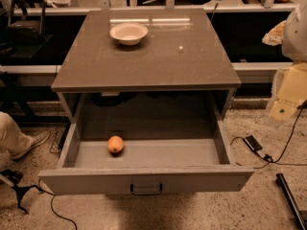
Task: Pick orange from top drawer and place on counter
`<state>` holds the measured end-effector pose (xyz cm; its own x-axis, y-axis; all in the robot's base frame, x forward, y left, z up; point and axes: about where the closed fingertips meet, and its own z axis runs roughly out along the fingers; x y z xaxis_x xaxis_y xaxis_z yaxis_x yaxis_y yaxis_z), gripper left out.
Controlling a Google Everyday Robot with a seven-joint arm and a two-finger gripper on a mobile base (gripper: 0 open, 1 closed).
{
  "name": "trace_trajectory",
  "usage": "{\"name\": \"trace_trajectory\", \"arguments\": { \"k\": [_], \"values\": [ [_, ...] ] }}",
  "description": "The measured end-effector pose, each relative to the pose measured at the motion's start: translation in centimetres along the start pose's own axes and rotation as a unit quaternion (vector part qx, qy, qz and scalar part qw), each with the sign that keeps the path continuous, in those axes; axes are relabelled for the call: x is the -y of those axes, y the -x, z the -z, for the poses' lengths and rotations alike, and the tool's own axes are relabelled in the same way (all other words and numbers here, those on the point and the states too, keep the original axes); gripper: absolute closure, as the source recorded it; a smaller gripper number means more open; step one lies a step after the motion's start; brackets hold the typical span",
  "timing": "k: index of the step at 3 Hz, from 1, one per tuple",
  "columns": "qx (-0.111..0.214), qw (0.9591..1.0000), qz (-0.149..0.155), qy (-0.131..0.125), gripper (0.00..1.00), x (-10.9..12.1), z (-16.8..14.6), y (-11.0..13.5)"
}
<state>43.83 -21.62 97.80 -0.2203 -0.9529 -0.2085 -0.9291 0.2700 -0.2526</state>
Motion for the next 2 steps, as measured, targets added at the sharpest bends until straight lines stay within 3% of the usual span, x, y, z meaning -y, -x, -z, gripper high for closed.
{"name": "trace_trajectory", "arguments": {
  "k": [1, 2],
  "values": [
    [0.000, 1.0000, 0.000, 0.000, 0.00, 0.0, 0.0, 0.0],
    [0.029, 0.9989, -0.020, 0.031, 0.00, -0.9, -2.4, 0.1]
  ]
}}
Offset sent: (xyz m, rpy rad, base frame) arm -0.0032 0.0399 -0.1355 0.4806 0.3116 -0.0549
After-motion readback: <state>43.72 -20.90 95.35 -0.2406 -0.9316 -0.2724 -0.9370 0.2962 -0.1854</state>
